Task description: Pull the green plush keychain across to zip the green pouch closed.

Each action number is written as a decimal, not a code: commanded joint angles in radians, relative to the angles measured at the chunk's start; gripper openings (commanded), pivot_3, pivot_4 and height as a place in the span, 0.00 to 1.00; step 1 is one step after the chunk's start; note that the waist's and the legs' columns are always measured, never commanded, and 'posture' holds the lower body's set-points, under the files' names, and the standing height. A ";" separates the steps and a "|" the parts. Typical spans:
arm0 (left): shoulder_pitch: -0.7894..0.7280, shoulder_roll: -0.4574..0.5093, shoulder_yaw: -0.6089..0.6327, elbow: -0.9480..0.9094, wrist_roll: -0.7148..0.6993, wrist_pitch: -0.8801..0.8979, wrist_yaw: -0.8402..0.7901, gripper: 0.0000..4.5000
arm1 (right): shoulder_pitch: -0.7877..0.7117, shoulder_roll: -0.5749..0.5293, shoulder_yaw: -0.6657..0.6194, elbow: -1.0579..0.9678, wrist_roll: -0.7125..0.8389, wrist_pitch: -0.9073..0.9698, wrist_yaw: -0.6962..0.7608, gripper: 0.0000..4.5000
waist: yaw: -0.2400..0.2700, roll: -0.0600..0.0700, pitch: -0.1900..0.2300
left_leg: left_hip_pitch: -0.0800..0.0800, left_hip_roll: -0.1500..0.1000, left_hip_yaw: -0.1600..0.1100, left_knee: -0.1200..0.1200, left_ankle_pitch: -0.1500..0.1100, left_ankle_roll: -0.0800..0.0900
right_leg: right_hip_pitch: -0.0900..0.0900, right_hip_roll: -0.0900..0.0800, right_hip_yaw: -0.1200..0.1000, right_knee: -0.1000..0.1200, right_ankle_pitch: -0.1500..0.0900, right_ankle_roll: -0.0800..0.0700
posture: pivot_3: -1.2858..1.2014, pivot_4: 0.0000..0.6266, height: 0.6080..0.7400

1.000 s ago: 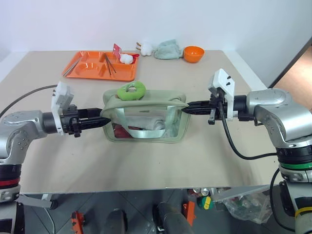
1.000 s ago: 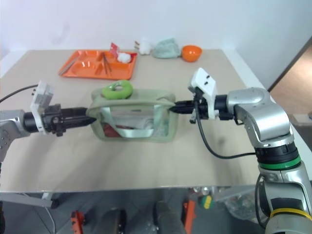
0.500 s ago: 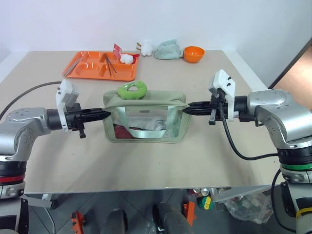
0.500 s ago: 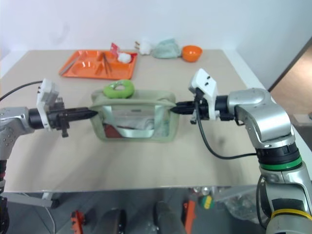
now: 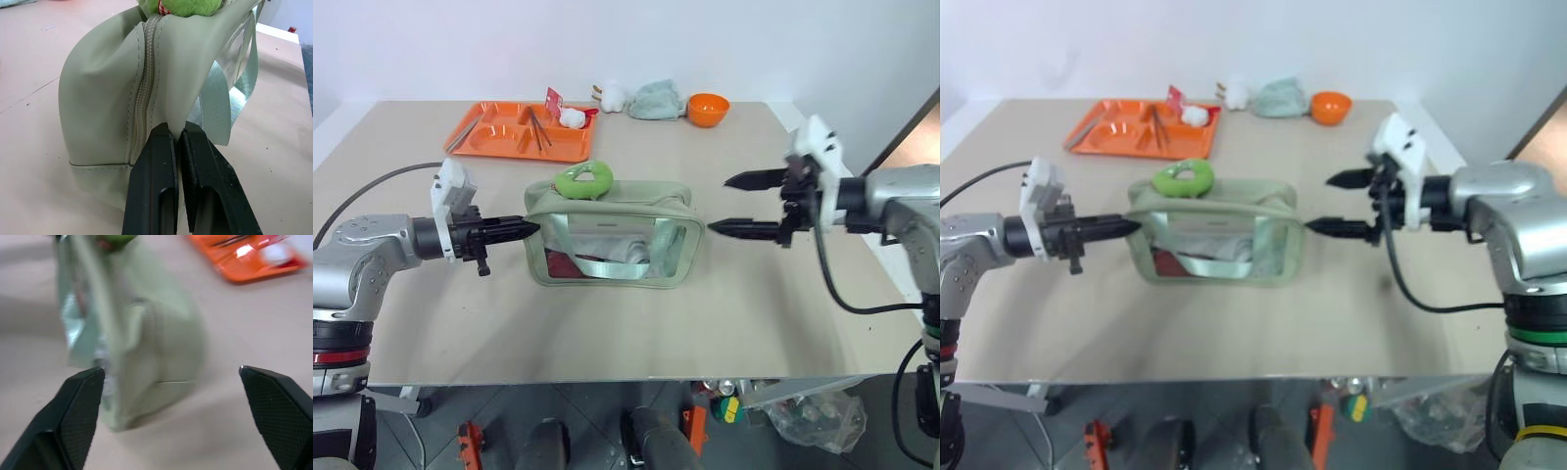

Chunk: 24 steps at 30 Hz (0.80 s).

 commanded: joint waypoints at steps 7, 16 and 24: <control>-0.022 0.001 0.005 -0.007 -0.001 -0.005 -0.002 0.00 | -0.275 0.234 0.084 0.124 0.004 0.010 -0.074 0.99 | 0.000 0.000 0.000 | 0.001 0.001 -0.001 0.000 0.002 0.003 | 0.000 0.001 -0.001 0.000 0.001 -0.001 | 0.52 0.24 1.00; -0.015 -0.006 0.009 -0.023 -0.006 -0.006 0.006 0.00 | -0.483 0.467 0.207 0.426 -0.133 -0.111 -0.110 0.99 | 0.004 0.000 0.000 | -0.004 0.000 0.000 -0.001 0.002 0.003 | -0.003 -0.001 -0.001 0.000 0.001 0.000 | 0.52 0.24 1.00; 0.001 -0.014 0.011 -0.044 -0.008 -0.006 0.020 0.00 | -0.552 0.566 0.233 0.544 -0.183 -0.161 -0.085 0.99 | 0.003 0.000 0.000 | -0.004 0.000 -0.001 -0.002 0.002 0.003 | -0.003 -0.002 -0.002 0.000 0.001 0.000 | 0.52 0.24 1.00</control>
